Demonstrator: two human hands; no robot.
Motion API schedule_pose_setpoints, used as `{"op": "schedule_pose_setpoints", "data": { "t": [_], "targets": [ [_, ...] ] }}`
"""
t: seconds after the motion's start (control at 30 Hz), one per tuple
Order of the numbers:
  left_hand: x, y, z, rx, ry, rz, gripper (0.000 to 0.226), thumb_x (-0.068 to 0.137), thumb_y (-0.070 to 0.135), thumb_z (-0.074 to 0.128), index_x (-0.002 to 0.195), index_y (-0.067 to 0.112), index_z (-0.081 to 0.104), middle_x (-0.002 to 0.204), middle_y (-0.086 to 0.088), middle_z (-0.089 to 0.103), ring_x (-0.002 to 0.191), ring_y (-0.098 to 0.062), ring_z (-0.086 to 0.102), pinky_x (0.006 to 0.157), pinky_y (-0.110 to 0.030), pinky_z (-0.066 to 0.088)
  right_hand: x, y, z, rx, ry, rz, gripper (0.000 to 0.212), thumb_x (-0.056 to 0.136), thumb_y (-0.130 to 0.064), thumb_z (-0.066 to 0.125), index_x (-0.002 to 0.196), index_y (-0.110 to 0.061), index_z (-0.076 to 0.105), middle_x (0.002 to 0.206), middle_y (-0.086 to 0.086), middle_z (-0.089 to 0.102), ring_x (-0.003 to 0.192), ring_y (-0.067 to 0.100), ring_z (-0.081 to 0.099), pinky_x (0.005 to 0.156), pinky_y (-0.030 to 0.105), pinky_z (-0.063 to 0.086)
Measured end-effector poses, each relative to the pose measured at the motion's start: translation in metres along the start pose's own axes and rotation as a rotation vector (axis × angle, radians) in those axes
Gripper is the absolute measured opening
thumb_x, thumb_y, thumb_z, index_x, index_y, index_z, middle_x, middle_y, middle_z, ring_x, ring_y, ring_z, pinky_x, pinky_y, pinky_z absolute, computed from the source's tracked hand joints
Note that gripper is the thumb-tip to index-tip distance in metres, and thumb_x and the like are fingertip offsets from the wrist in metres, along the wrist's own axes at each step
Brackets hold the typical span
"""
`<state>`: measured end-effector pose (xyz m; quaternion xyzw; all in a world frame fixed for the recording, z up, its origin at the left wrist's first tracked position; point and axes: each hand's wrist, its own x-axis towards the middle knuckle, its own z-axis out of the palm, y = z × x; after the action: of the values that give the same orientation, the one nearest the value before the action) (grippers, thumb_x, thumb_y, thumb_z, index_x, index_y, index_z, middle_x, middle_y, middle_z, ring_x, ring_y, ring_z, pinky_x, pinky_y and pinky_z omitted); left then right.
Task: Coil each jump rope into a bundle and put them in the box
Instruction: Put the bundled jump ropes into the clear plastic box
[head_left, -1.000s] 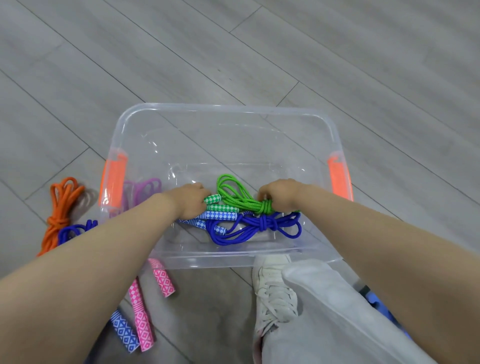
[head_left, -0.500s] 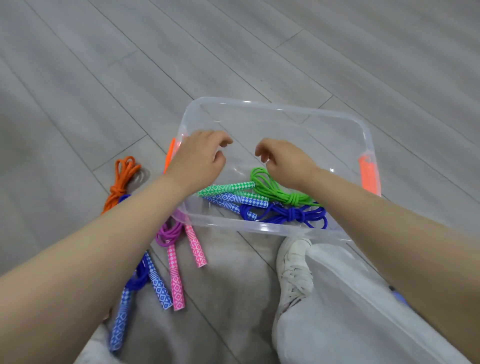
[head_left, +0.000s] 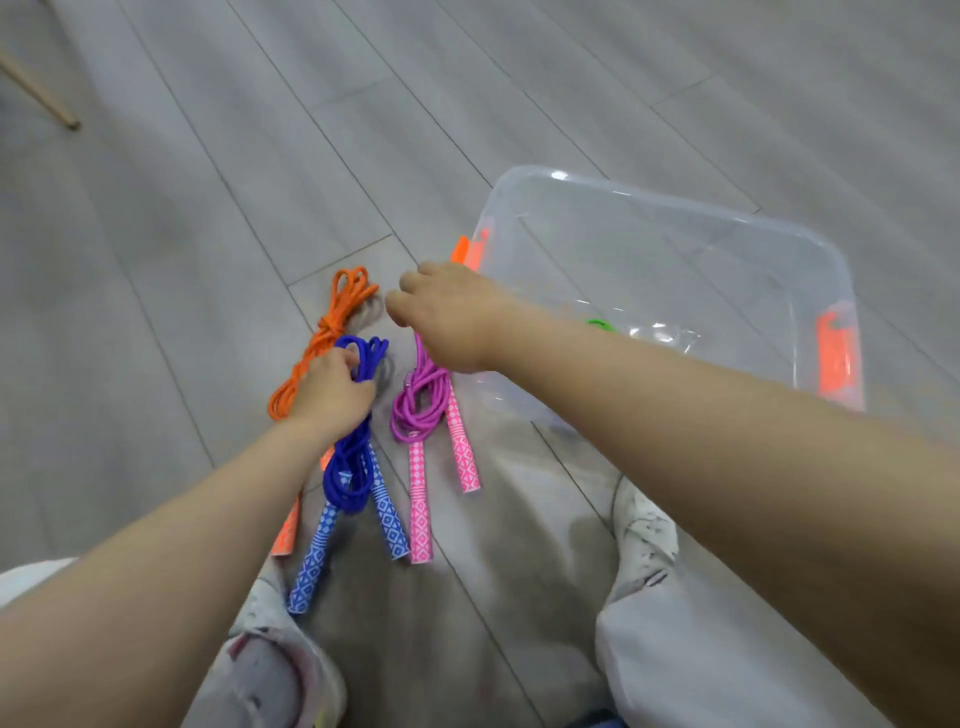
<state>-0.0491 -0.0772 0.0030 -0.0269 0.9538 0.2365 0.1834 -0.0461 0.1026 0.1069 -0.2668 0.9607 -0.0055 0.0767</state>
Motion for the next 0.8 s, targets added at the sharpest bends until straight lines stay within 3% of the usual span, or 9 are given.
{"op": "schedule_pose_setpoints", "data": {
  "t": [0.07, 0.13, 0.27, 0.43, 0.53, 0.63, 0.67, 0.7, 0.8],
  "targets": [
    [-0.006, -0.017, 0.012, 0.017, -0.095, -0.048, 0.036, 0.079, 0.011, 0.06, 0.113, 0.001, 0.059, 0.116, -0.022, 0.061, 0.108, -0.039, 0.056, 0.089, -0.042, 0.044, 0.017, -0.017, 0.01, -0.16, 0.0, -0.039, 0.034, 0.091, -0.012, 0.045, 0.125, -0.012, 0.052, 0.129, 0.008, 0.053, 0.12, 0.027, 0.048, 0.093, 0.036, 0.037],
    [-0.009, -0.027, 0.022, -0.02, -0.12, -0.011, 0.037, 0.078, 0.011, 0.06, 0.114, 0.003, 0.059, 0.113, -0.016, 0.063, 0.107, -0.035, 0.058, 0.086, -0.038, 0.045, 0.029, -0.035, 0.027, -0.159, -0.071, -0.016, 0.032, 0.096, -0.012, 0.04, 0.125, -0.012, 0.055, 0.131, 0.007, 0.055, 0.122, 0.027, 0.05, 0.094, 0.035, 0.04],
    [-0.018, -0.029, 0.038, -0.061, -0.145, 0.107, 0.007, 0.083, 0.013, 0.056, 0.088, 0.012, 0.061, 0.085, -0.004, 0.066, 0.078, -0.021, 0.059, 0.059, -0.027, 0.034, 0.034, -0.062, 0.078, 0.069, -0.378, 0.122, 0.033, 0.098, -0.009, 0.04, 0.126, -0.007, 0.057, 0.132, 0.011, 0.056, 0.12, 0.031, 0.055, 0.091, 0.039, 0.046],
    [-0.03, -0.027, 0.057, -0.057, -0.249, 0.0, 0.029, 0.088, 0.022, 0.058, 0.115, 0.011, 0.058, 0.104, -0.007, 0.068, 0.102, -0.027, 0.062, 0.081, -0.033, 0.045, -0.001, -0.058, 0.119, 0.219, -0.554, 0.372, 0.046, 0.097, -0.01, 0.043, 0.14, 0.002, 0.032, 0.142, 0.021, 0.043, 0.129, 0.034, 0.046, 0.101, 0.04, 0.04],
    [-0.035, -0.024, 0.062, -0.119, -0.278, -0.095, 0.037, 0.091, 0.029, 0.057, 0.12, 0.008, 0.051, 0.109, -0.01, 0.065, 0.105, -0.031, 0.059, 0.078, -0.033, 0.042, -0.021, -0.051, 0.127, 0.341, -0.609, 0.468, 0.045, 0.095, -0.01, 0.048, 0.138, 0.001, 0.039, 0.139, 0.019, 0.045, 0.126, 0.032, 0.048, 0.1, 0.035, 0.04],
    [-0.041, -0.013, 0.06, -0.232, -0.305, -0.129, 0.009, 0.09, 0.027, 0.057, 0.091, 0.018, 0.054, 0.097, -0.017, 0.067, 0.094, -0.032, 0.062, 0.071, -0.035, 0.043, -0.022, -0.045, 0.136, 0.615, -0.482, 0.559, 0.033, 0.089, -0.009, 0.052, 0.121, -0.002, 0.054, 0.124, 0.02, 0.058, 0.114, 0.034, 0.058, 0.088, 0.032, 0.045],
    [-0.04, -0.013, 0.063, -0.297, -0.312, -0.141, 0.01, 0.086, 0.029, 0.06, 0.084, 0.021, 0.054, 0.093, -0.015, 0.068, 0.09, -0.03, 0.064, 0.076, -0.037, 0.047, -0.021, -0.045, 0.136, 0.712, -0.447, 0.563, 0.03, 0.09, -0.009, 0.052, 0.118, -0.002, 0.057, 0.121, 0.019, 0.061, 0.113, 0.033, 0.058, 0.087, 0.03, 0.044],
    [-0.036, -0.017, 0.068, -0.351, -0.325, -0.151, 0.016, 0.078, 0.035, 0.064, 0.087, 0.022, 0.058, 0.093, -0.009, 0.069, 0.089, -0.025, 0.065, 0.082, -0.037, 0.049, -0.02, -0.046, 0.136, 0.808, -0.432, 0.566, 0.028, 0.091, -0.008, 0.052, 0.117, -0.002, 0.059, 0.121, 0.018, 0.062, 0.113, 0.031, 0.058, 0.089, 0.029, 0.043],
    [-0.012, -0.051, 0.101, -0.47, -0.304, -0.193, 0.081, 0.051, 0.045, 0.068, 0.126, 0.02, 0.053, 0.114, -0.002, 0.066, 0.104, -0.021, 0.064, 0.092, -0.045, 0.052, -0.024, -0.051, 0.136, 1.149, -0.419, 0.607, 0.042, 0.087, 0.012, 0.041, 0.126, 0.004, 0.054, 0.13, 0.02, 0.058, 0.125, 0.029, 0.052, 0.102, 0.03, 0.04]
  ]
}}
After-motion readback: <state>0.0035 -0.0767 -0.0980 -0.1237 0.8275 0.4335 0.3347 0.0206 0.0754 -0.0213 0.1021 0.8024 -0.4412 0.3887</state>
